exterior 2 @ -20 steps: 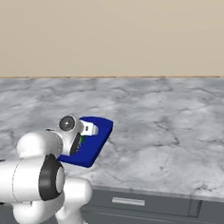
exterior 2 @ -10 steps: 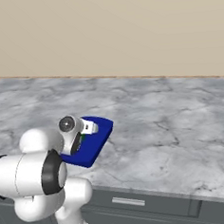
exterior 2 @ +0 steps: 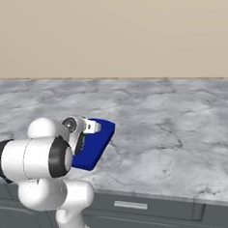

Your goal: Take out the milk from the fridge and place it on the tray on the counter. Then take the sugar cube near the tray and place it in the tray.

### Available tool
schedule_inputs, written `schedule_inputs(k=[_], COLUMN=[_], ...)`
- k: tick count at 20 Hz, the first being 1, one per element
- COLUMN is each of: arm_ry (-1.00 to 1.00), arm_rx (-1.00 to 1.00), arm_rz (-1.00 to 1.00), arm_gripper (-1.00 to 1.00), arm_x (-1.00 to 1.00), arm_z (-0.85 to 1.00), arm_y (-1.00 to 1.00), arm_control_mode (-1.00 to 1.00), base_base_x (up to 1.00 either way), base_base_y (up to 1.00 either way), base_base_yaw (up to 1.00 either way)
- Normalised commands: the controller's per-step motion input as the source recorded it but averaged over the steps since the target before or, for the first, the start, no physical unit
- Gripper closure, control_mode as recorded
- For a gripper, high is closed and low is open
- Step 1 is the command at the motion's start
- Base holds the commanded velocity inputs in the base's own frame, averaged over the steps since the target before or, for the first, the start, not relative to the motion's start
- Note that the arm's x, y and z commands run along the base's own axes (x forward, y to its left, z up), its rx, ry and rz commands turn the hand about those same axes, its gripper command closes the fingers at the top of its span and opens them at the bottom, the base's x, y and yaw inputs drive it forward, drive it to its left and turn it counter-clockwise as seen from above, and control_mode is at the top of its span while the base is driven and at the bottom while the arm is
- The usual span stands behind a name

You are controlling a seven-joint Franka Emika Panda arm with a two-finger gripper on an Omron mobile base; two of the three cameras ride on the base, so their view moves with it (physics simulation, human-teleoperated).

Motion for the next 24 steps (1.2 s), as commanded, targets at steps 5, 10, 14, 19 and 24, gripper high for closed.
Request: schedule_inputs(k=[5, 10, 14, 19, 24], arm_ry=[0.16, 0.08, 0.00, -0.17, -0.25], arm_rx=[0.00, 0.00, 0.00, 0.00, 0.00], arm_rz=[0.00, 0.00, 0.00, 0.00, 0.00], arm_gripper=[1.00, 1.00, 1.00, 1.00, 1.00], arm_x=[0.04, 0.00, 0.00, 0.00, 0.07], arm_z=[-0.06, -0.26, -0.24, -0.04, 0.00], arm_y=[0.00, 0.00, 0.00, 0.00, 0.00], arm_control_mode=[-1.00, -1.00, -1.00, -1.00, -1.00], base_base_x=[0.00, 0.00, 0.00, 0.00, 0.00], base_base_y=[0.00, 0.00, 0.00, 0.00, 0.00], base_base_yaw=[0.00, 0.00, 0.00, 0.00, 0.00])
